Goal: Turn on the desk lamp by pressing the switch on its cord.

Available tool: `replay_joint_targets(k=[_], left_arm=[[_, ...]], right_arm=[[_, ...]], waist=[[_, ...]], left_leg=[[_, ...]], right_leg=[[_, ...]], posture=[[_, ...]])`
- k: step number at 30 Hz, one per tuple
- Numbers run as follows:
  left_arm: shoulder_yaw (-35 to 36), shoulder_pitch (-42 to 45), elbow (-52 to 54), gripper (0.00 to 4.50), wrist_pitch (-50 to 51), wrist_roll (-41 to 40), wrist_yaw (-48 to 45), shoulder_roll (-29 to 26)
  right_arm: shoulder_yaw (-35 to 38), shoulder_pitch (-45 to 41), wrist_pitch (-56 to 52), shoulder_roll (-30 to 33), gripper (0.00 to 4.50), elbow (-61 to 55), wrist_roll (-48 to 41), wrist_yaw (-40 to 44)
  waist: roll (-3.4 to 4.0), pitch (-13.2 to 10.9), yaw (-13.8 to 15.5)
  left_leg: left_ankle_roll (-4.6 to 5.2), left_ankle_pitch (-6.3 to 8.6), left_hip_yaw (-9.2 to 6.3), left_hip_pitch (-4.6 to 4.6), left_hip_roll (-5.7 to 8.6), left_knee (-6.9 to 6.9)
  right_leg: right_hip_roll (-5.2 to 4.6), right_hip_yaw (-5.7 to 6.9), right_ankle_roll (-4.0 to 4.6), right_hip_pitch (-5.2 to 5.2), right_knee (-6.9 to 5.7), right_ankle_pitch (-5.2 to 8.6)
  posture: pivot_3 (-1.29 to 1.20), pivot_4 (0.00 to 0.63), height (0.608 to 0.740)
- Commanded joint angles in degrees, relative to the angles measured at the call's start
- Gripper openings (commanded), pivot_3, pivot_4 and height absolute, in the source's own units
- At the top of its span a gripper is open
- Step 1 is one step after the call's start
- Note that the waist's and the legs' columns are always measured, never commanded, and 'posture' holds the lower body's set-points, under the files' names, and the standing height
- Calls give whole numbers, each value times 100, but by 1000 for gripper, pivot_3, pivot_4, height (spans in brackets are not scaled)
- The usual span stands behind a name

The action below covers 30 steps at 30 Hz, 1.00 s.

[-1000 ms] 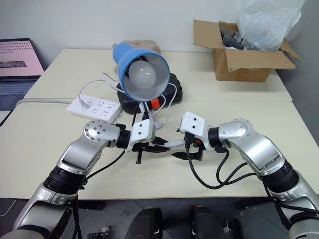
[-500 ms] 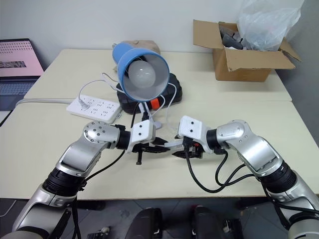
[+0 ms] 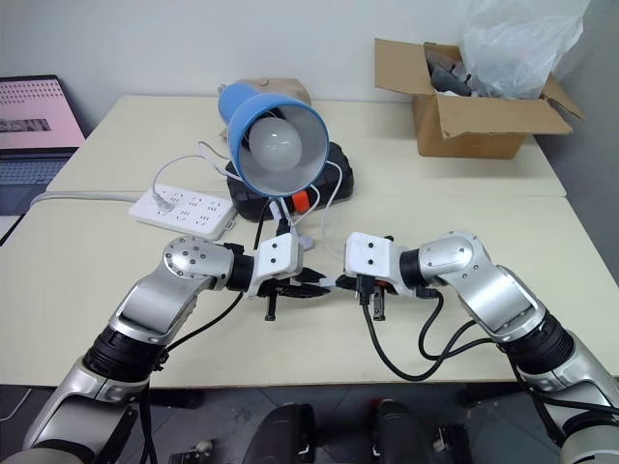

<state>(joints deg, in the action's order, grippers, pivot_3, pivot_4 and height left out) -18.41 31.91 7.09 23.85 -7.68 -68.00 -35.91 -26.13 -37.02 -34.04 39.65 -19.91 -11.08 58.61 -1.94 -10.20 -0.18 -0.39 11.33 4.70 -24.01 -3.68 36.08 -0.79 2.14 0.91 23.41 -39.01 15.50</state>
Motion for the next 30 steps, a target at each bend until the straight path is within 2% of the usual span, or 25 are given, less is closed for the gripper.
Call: replay_joint_targets(k=[1, 2, 3, 5, 7, 13, 30], left_arm=[[135, 181, 172, 389, -131, -103, -5, -1], [127, 183, 166, 389, -157, -85, -17, -17], [118, 185, 157, 389, -186, -63, -26, -33], [96, 175, 144, 389, -270, -6, -42, -79], [66, 165, 116, 389, -372, 60, -51, -129], [36, 173, 96, 389, -487, 115, -29, -158], [45, 184, 135, 389, -534, 148, -47, -189]], right_arm=[[68, 31, 102, -42, 0, 44, 68, 52], [180, 40, 107, -134, 0, 73, -8, -1], [322, 42, 80, -234, 288, 89, -118, -64], [571, 30, -34, -336, 492, 12, -413, -4], [754, 7, -223, -341, 920, -123, -637, 81], [604, 10, -460, -97, 2128, -165, -409, -5], [198, -123, -687, -183, 2184, 68, 3, -28]], waist=[[0, 0, 0], [0, 0, 0], [0, 0, 0], [0, 0, 0], [0, 0, 1], [0, 0, 4], [0, 0, 2]], left_leg=[[0, 0, 0, 0, 0, 0], [0, 0, -1, 0, 0, 0], [0, 0, 0, 0, 0, 0], [0, 0, -1, 0, -1, 0], [0, 0, 0, 0, 0, 0], [0, 0, 1, 0, 1, 0], [0, 0, 1, 0, 1, 0]], right_leg=[[0, 0, 0, 0, 0, 0], [0, 0, 0, 0, 0, 0], [0, 0, 0, 0, 0, 0], [0, 0, 0, 0, 0, 0], [0, 0, 0, 0, -1, 0], [-2, 0, 0, -1, 0, 0], [-2, 0, 0, 0, -1, 0]], posture=[[0, 150, 740], [0, 150, 740], [0, 150, 740], [0, 150, 740], [0, 150, 740], [0, 150, 740], [0, 150, 740]])
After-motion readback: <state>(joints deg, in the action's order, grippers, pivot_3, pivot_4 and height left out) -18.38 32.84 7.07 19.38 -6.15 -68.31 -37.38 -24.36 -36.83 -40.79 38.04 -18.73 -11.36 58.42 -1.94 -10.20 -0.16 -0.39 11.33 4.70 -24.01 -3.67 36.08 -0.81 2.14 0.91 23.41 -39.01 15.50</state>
